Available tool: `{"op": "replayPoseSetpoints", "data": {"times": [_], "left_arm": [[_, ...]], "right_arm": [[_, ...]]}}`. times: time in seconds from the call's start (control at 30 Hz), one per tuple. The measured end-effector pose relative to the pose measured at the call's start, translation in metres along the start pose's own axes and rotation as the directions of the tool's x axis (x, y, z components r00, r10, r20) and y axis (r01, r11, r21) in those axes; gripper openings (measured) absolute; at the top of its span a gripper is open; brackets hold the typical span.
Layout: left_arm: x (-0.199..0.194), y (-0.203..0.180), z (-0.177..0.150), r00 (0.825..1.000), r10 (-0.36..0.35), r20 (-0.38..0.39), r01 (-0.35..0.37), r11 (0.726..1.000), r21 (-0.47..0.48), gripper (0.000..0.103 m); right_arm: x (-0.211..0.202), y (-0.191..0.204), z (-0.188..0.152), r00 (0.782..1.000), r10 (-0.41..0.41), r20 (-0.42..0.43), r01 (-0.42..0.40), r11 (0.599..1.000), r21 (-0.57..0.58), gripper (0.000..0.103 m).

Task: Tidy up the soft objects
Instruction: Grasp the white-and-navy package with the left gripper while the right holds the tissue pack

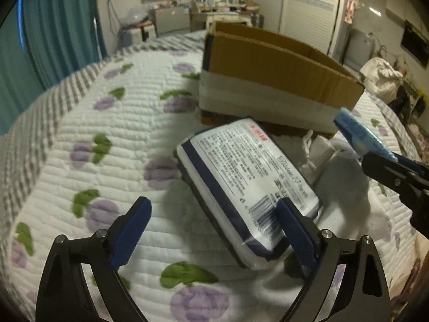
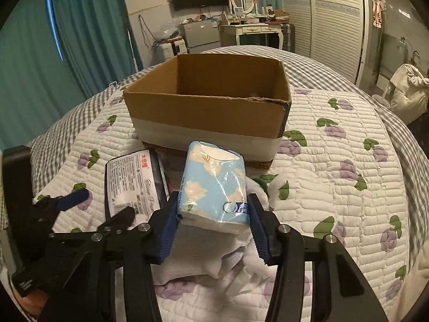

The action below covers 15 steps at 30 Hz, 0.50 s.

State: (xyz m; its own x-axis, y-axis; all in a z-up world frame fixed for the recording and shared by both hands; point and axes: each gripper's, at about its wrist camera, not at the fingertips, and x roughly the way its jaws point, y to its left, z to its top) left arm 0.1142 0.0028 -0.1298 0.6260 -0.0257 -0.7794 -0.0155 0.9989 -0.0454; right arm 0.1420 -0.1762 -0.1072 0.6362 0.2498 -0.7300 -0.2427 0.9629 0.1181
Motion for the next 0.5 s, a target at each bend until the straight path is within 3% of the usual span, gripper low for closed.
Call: {"op": "replayPoseSetpoints", "data": {"times": [0.3, 0.4, 0.5], "left_arm": [[0.022, -0.007, 0.003, 0.993, -0.1, -0.066, 0.099, 0.995, -0.008, 0.095], [0.019, -0.008, 0.004, 0.979, -0.192, -0.071, 0.191, 0.981, -0.022, 0.068], [0.01, -0.015, 0.002, 0.984, -0.172, -0.052, 0.174, 0.984, 0.036, 0.058]], "right_arm": [[0.006, 0.0, -0.002, 1.0, -0.002, -0.009, 0.002, 1.0, 0.0, 0.049], [0.004, 0.0, -0.002, 1.0, -0.001, -0.003, 0.001, 1.0, -0.002, 0.049], [0.0, -0.001, -0.002, 1.0, 0.001, 0.008, -0.001, 1.0, -0.004, 0.049]]}}
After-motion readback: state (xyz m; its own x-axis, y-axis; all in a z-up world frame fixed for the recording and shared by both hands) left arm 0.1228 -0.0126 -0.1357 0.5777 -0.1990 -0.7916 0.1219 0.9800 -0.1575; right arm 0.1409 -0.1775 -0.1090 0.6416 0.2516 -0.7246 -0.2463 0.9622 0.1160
